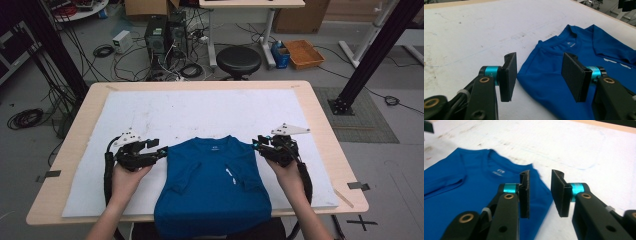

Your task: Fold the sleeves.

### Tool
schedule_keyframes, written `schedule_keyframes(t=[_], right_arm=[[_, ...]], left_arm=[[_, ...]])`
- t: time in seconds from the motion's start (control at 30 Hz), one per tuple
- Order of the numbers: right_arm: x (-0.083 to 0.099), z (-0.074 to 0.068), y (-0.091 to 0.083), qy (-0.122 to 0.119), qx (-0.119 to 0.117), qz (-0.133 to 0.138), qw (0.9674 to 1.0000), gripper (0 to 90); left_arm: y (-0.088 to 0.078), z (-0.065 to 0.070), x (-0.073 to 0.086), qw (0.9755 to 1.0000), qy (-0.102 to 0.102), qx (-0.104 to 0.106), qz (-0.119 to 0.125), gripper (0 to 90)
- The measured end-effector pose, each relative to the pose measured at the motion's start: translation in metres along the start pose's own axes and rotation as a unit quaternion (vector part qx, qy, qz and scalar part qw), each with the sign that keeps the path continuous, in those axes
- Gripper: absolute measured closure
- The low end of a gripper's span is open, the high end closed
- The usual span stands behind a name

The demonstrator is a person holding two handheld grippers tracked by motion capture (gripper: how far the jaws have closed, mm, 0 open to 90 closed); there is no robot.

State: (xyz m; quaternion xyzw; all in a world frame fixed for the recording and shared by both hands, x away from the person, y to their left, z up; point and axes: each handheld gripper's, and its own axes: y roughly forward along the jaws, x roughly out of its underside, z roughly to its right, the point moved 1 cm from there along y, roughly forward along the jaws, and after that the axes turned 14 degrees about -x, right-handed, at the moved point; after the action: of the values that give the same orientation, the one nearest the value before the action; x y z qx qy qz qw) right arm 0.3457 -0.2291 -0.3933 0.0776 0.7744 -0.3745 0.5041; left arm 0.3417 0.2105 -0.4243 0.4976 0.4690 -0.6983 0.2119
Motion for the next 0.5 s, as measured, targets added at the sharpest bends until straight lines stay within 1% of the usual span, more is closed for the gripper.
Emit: schedule_keyframes(t=[0.07,0.1,0.13,0.2,0.37,0.4,0.5], right_arm=[[0.003,0.008,-0.004,0.005,0.002,0.005,1.0000,65.1],[0.003,0.008,-0.004,0.005,0.002,0.005,1.0000,65.1],[0.005,0.014,-0.007,0.009,-0.003,0.015,0.9998,63.3],[0.006,0.017,-0.008,0.013,-0.001,0.016,0.9998,61.8],[0.012,0.033,-0.013,0.024,0.000,0.025,0.9994,55.0],[0.014,0.036,-0.013,0.026,0.000,0.027,0.9993,52.3],[0.016,0.041,-0.015,0.033,0.000,0.031,0.9990,48.0]], left_arm=[[0.000,0.001,0.000,1.0000,0.002,-0.001,0.001,46.2],[0.001,0.001,0.000,1.0000,0.002,-0.002,0.002,46.2],[0.001,0.001,0.000,1.0000,0.005,-0.001,0.001,46.2],[0.001,0.001,0.000,1.0000,0.007,-0.003,0.000,45.8],[0.001,-0.001,0.000,0.9999,0.011,-0.012,0.002,45.2],[0.001,-0.001,0.000,0.9999,0.012,-0.011,0.001,45.1],[0.002,-0.001,0.001,0.9998,0.011,-0.015,0.000,44.5]])
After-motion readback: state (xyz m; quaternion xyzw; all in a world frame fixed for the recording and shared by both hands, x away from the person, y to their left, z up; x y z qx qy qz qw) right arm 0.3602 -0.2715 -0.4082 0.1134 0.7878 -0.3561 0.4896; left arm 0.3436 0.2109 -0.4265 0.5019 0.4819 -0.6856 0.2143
